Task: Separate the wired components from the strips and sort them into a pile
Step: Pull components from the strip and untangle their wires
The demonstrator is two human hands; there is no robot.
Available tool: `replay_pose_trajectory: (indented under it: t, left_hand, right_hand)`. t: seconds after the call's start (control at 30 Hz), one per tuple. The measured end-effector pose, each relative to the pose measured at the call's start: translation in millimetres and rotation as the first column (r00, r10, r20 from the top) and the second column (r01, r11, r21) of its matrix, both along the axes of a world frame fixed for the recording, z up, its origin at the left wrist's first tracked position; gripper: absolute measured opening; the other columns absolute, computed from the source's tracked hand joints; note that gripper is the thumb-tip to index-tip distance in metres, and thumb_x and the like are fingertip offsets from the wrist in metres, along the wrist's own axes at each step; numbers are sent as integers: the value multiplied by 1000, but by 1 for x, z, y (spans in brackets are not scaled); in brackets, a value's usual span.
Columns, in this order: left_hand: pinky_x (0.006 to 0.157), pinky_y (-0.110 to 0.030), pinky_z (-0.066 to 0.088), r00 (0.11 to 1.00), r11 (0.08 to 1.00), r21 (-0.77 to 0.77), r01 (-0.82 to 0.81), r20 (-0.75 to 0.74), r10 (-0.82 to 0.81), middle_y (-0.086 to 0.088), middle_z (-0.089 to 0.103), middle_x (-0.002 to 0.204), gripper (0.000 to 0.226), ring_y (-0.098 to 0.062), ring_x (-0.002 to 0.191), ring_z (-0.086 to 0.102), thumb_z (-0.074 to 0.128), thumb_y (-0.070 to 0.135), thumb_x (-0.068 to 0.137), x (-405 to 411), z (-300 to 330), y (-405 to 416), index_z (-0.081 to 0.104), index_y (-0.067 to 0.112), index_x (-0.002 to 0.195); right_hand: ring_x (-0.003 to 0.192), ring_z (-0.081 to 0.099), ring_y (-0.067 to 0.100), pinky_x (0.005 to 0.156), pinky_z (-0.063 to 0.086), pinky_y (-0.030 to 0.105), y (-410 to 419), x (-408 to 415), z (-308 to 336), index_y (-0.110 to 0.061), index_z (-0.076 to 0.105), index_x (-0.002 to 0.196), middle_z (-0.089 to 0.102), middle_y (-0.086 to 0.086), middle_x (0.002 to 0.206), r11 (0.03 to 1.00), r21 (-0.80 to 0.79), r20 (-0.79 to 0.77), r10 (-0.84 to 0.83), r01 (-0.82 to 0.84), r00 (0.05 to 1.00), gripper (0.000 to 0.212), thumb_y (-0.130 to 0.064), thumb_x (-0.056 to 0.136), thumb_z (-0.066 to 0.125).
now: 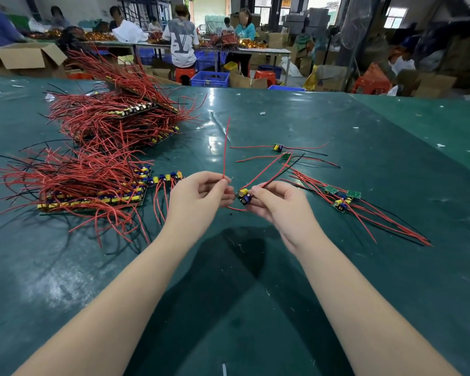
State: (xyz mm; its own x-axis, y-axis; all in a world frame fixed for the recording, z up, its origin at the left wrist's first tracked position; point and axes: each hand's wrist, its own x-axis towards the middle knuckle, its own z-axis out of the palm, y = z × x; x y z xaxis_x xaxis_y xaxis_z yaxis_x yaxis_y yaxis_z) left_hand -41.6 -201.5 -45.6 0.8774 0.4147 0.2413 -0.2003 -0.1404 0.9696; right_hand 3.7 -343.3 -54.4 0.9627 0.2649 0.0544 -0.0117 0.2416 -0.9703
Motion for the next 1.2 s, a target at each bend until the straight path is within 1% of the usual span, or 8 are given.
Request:
replay_pose_trajectory:
  t: [0.17,0.27,0.43,0.53,0.67,0.9,1.03,1.2]
  left_hand:
    - [77,-29,57,997,990,125,71,9,-73,-6,73,82,16,-17,78,73,60,3,91,-1,-2,-1,69,15,86]
    - [78,-29,58,998,986,156,65,7,-67,-3,73,81,16,-16,78,73,63,3,89,-1,-2,-2,70,17,85]
    - [68,-20,57,998,972,-225,65,-2,-67,-3,70,71,15,-13,70,69,60,-1,90,-1,3,0,69,9,85]
    - [75,-25,59,995,948,-305,85,-24,-97,-8,68,77,15,-16,73,65,58,-1,92,-1,4,0,69,8,86]
    - [86,-32,54,974,966,-180,184,-97,-204,-9,67,86,17,-18,84,64,55,2,93,-1,4,0,70,10,94]
    - [64,-12,48,984,985,-25,170,-48,-171,10,68,63,11,2,60,60,65,2,87,-2,3,-4,68,10,82]
    - [84,-29,51,996,997,-25,78,-50,-79,1,65,82,7,-8,78,60,60,9,93,2,2,-4,62,12,87]
    - [92,-35,52,978,935,-291,202,18,-206,-5,63,93,16,-20,94,60,46,3,98,1,5,-11,52,11,87]
  right_hand:
    - [70,69,15,78,59,33,1,-1,0,-7,64,86,70,4,76,998,26,-48,65,-64,997,8,0,84,68]
    - [70,70,19,71,58,28,0,-1,2,-4,64,86,71,6,75,989,124,-109,89,-76,990,9,4,83,68]
    - [72,71,19,67,56,23,1,-3,6,-4,67,88,72,6,76,962,189,-138,225,-198,964,10,4,83,66]
    - [73,71,17,67,56,22,2,-5,7,-5,69,90,73,5,78,961,131,-97,258,-244,961,11,3,83,67]
    - [73,70,16,69,56,23,-1,-5,6,-10,66,93,73,4,78,991,-40,14,129,-129,992,19,2,80,72]
    - [65,65,10,70,55,23,3,-7,5,-18,65,84,72,1,74,960,-279,185,86,-32,979,25,0,74,79]
    - [69,67,11,69,56,21,1,-7,4,-14,70,83,72,2,74,983,-159,134,108,-86,985,19,4,78,74]
    - [74,70,15,70,56,20,1,-4,6,-5,69,86,73,4,77,985,143,-50,110,-102,993,13,7,81,68]
